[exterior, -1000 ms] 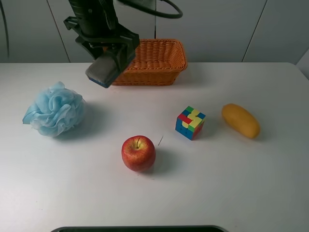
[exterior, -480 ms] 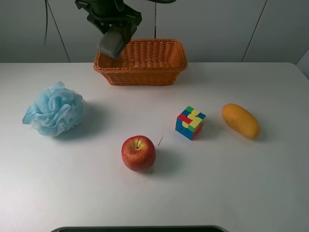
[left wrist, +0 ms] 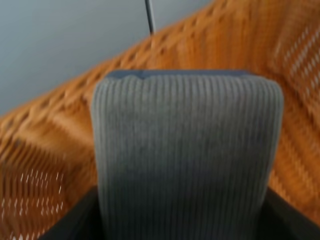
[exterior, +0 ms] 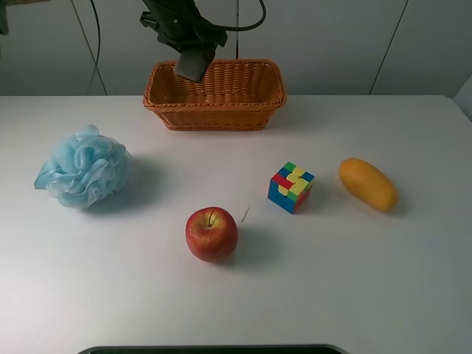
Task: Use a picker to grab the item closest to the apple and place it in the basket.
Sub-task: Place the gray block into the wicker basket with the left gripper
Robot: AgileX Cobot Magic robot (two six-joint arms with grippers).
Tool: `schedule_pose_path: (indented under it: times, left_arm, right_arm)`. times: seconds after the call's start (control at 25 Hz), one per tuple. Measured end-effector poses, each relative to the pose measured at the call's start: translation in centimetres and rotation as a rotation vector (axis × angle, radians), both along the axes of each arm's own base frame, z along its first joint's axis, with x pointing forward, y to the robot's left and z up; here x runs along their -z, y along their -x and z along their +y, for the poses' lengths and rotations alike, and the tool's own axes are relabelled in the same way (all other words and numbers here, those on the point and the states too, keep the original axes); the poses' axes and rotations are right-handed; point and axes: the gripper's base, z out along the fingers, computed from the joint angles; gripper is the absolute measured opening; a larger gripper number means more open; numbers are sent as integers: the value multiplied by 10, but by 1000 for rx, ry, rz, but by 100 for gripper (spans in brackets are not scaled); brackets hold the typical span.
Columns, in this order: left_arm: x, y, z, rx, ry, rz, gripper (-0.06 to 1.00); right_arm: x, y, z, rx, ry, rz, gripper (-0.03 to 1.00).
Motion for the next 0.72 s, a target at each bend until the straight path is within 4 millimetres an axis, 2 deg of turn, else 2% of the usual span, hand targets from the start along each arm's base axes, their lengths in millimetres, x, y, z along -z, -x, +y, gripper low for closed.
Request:
schedule_pose_path:
  times: [0.16, 0.52, 0.56, 0.6, 0.72]
  left_arm:
    - [1, -4, -3, 3, 28, -43, 53]
    - [11, -6, -5, 1, 43, -22, 54]
    - [11, -6, -5, 1, 44, -23, 58]
    - [11, -6, -5, 1, 47, -22, 67]
    - [11, -5, -6, -4, 67, -12, 72]
  right_arm:
    - [0, 0, 0, 0, 0, 0, 70]
    - [0, 0, 0, 0, 0, 0, 70]
    - [0, 0, 0, 0, 0, 0, 70]
    - [0, 0, 0, 0, 0, 0, 70]
    - [0, 0, 0, 0, 0, 0, 70]
